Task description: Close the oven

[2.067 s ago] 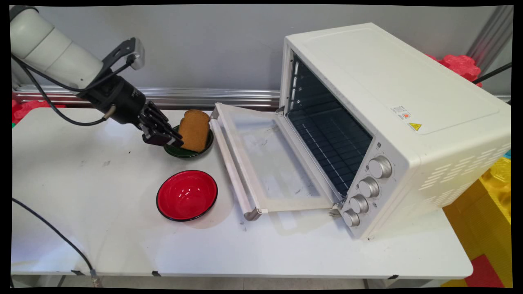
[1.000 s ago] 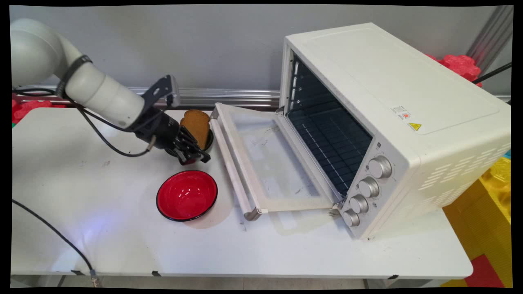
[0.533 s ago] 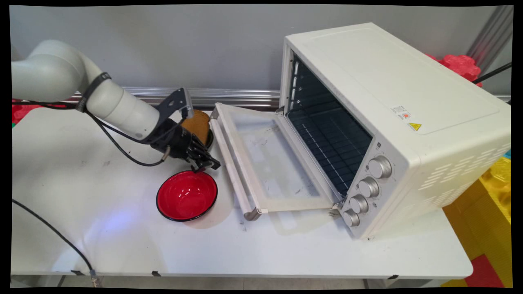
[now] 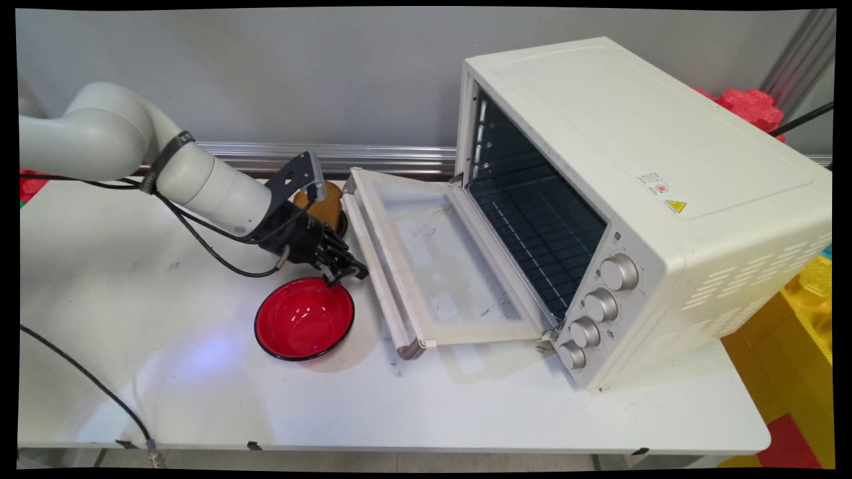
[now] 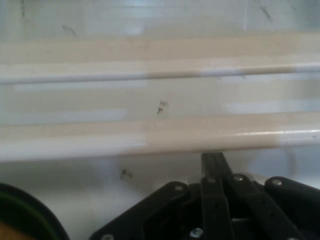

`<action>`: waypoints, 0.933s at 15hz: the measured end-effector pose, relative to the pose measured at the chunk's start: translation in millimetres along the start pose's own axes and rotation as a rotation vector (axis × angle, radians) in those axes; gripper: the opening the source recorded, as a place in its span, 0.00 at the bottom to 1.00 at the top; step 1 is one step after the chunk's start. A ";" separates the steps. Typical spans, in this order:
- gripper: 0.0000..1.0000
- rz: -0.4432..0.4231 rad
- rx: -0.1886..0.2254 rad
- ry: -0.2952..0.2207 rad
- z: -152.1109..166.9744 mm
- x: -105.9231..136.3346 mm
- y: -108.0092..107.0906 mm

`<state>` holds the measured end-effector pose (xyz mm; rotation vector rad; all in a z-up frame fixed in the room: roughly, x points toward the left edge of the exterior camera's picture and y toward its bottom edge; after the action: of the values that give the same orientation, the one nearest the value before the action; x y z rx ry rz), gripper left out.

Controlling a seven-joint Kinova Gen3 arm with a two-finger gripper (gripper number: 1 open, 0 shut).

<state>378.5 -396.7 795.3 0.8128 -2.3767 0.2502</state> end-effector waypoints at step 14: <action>0.00 0.000 0.004 0.092 -9.1 18.5 -2.3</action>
<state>372.7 -404.4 813.6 0.7863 -2.2905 0.2859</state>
